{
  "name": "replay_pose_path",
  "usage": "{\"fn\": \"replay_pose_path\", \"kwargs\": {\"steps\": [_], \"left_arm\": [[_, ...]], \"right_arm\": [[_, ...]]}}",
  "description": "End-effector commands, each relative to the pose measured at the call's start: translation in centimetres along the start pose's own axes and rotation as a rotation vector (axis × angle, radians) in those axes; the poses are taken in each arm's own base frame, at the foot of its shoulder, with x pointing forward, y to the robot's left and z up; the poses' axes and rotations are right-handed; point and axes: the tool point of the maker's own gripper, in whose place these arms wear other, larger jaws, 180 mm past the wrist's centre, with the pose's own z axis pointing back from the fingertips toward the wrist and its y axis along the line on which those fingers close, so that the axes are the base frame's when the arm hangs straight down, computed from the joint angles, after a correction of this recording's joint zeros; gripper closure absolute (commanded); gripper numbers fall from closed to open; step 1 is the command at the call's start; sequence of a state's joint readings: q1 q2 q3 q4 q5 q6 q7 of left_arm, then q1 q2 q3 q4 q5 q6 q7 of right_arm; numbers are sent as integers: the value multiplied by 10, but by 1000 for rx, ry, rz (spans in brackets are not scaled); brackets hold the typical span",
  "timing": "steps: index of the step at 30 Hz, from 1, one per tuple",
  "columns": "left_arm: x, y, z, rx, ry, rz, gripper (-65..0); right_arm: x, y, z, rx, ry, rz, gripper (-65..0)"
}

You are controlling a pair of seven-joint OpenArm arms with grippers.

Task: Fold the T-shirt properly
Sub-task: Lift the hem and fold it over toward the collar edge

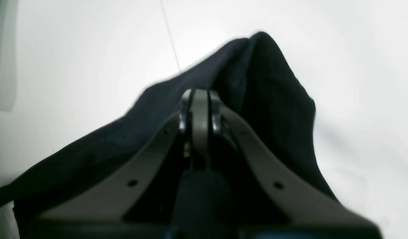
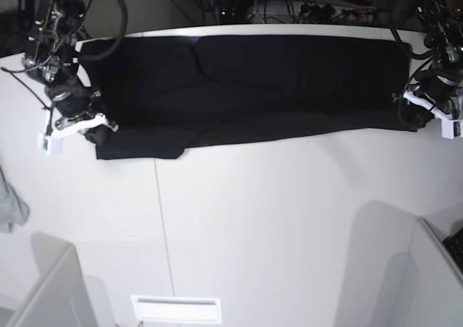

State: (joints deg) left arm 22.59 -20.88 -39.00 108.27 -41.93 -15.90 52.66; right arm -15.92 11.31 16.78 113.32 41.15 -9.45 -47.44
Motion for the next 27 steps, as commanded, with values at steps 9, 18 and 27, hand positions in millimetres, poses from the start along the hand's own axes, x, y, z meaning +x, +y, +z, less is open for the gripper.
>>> {"fn": "replay_pose_path", "kwargs": {"steps": [9,18,27], "left_arm": [[2,5,8,4,1,-35,0],[-9,9,15,16,40,-67,0],[-23,12,21,27,84,-84,0]], "right_arm": [[-19,-5,13,8,25,-76,0],[-34,-17,32,60,62,-230,0],[-57,-29,40,20,108,-240,0]]}}
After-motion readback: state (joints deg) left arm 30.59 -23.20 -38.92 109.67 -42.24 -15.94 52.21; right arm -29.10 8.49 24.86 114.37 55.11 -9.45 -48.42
